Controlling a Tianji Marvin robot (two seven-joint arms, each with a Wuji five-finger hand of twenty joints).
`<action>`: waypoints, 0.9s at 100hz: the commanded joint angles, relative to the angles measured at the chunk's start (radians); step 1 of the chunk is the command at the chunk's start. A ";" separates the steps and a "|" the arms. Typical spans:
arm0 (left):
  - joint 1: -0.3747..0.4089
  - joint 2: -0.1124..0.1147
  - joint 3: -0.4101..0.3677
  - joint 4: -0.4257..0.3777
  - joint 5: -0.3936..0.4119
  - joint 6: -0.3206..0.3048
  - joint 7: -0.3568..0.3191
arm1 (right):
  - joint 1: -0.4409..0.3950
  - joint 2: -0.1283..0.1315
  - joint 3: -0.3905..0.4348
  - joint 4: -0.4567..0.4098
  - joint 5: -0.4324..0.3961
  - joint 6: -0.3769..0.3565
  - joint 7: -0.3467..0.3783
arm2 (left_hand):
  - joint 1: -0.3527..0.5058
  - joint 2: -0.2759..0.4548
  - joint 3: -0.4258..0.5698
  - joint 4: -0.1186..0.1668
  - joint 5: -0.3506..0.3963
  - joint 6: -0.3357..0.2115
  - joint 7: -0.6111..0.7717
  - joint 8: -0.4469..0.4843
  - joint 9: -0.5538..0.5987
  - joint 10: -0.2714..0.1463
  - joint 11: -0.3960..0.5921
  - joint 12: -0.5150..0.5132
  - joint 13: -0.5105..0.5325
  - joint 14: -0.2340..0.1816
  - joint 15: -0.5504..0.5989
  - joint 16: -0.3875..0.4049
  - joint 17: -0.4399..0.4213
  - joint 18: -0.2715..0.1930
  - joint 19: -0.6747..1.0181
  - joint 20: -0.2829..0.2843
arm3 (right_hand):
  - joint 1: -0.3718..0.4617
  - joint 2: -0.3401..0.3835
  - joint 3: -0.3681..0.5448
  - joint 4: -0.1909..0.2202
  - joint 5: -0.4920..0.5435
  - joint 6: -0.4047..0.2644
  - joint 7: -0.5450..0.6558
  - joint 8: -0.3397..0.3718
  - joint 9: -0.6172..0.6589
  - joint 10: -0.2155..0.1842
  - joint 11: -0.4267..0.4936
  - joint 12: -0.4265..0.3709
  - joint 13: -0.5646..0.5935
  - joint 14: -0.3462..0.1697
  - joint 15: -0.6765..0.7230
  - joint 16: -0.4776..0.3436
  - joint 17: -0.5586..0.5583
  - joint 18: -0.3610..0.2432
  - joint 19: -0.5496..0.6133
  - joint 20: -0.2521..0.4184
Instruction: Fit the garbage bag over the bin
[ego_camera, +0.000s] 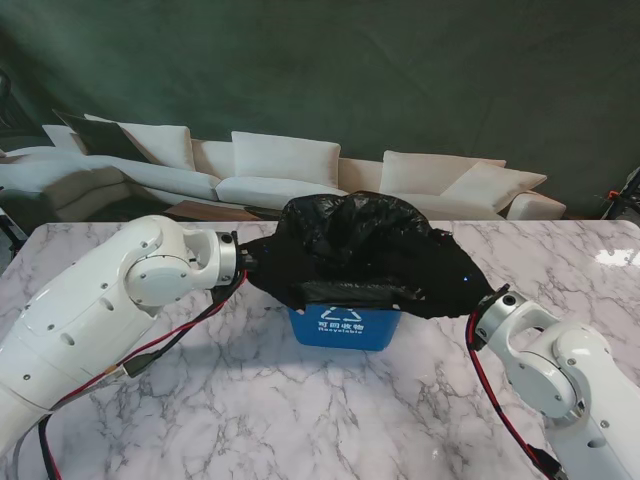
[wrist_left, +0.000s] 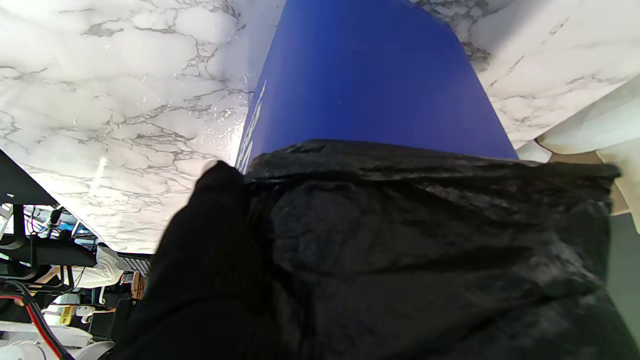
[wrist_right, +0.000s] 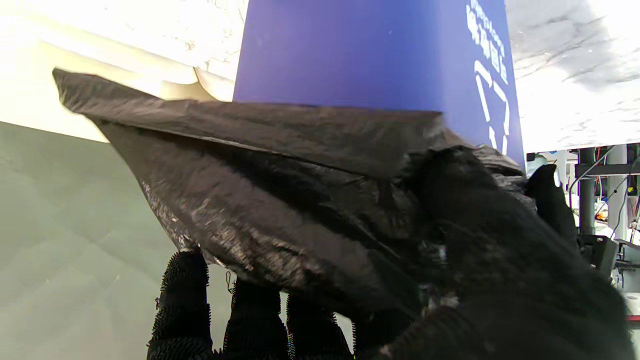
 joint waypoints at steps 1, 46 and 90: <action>0.028 0.001 -0.003 0.012 0.013 -0.023 -0.005 | 0.001 0.000 -0.009 0.017 -0.003 0.012 -0.010 | -0.085 0.045 -0.002 0.010 -0.057 -0.014 -0.139 -0.066 -0.135 0.037 -0.025 -0.208 -0.086 0.002 -0.112 -0.077 -0.053 0.008 -0.067 -0.018 | 0.099 -0.047 0.098 -0.031 -0.006 -0.087 0.142 -0.040 0.027 0.006 0.047 0.024 0.029 0.008 0.006 -0.029 -0.006 0.007 0.037 -0.031; 0.070 -0.014 -0.104 0.025 0.071 -0.139 0.121 | 0.025 -0.006 -0.038 0.050 -0.004 0.024 -0.078 | -0.522 -0.051 -0.067 -0.051 -0.437 0.065 -0.637 -0.417 -0.669 0.135 -0.351 -0.613 -0.552 0.053 -0.395 -0.469 -0.285 -0.082 -0.614 -0.286 | 0.132 -0.093 0.236 -0.057 0.171 -0.124 0.334 -0.003 0.153 -0.009 0.206 0.154 0.143 0.012 0.123 0.060 0.006 0.036 0.154 -0.036; 0.132 -0.031 -0.198 -0.024 0.161 -0.147 0.230 | 0.007 -0.002 -0.035 0.021 -0.044 0.041 -0.063 | -0.534 -0.083 -0.060 -0.046 -0.472 0.141 -0.530 -0.239 -0.639 0.190 -0.312 -0.491 -0.532 0.045 -0.348 -0.447 -0.276 -0.092 -0.567 -0.276 | 0.122 -0.158 0.308 -0.074 0.234 -0.026 0.339 -0.026 0.183 -0.003 0.233 0.204 0.159 0.017 0.161 0.097 -0.003 0.050 0.156 -0.051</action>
